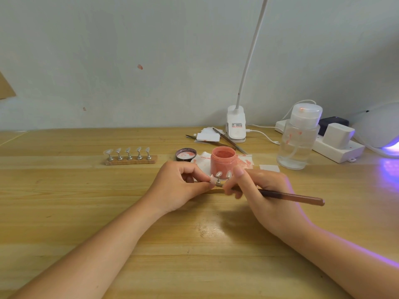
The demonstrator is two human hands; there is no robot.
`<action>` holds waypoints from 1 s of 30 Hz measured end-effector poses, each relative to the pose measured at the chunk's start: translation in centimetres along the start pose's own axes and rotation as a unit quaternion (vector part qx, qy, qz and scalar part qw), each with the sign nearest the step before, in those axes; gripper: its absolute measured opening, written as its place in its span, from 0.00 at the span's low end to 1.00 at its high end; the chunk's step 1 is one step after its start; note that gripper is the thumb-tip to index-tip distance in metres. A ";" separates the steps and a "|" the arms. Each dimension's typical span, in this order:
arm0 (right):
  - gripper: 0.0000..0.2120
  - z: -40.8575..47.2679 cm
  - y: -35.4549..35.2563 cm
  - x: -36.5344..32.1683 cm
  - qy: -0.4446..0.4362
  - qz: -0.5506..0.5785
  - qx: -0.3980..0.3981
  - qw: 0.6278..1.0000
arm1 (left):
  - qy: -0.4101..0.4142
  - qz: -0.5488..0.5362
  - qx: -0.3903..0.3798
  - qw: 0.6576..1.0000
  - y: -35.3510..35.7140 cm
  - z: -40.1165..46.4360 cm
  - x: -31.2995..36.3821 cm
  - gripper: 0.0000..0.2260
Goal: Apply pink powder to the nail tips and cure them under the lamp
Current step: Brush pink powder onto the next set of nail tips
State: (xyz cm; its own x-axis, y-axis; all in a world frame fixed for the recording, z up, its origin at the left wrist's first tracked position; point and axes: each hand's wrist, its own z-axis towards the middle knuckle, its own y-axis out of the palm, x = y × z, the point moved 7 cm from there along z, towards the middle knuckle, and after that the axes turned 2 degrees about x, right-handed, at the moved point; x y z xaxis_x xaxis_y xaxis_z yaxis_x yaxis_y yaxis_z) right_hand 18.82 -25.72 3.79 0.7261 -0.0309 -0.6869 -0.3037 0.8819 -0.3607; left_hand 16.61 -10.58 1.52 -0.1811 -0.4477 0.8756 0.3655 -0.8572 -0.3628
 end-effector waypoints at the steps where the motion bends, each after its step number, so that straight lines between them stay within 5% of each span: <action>1: 0.16 -0.1 0.0 0.0 0.007 0.009 0.000 1.000 | -0.003 0.000 0.001 1.000 0.0 0.0 -0.1 0.05; 30: 0.13 0.1 -0.1 -0.1 -0.012 -0.009 0.001 1.000 | 0.021 0.021 -0.003 1.000 0.1 0.1 0.3 0.04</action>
State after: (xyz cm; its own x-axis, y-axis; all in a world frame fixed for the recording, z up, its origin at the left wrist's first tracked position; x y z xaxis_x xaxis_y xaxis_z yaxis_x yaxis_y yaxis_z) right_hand 18.84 -25.72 3.95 0.7466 -0.0360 -0.6643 -0.2891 0.8817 -0.3728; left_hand 16.65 -10.82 1.75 -0.2037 -0.4938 0.8454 0.3690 -0.8385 -0.4009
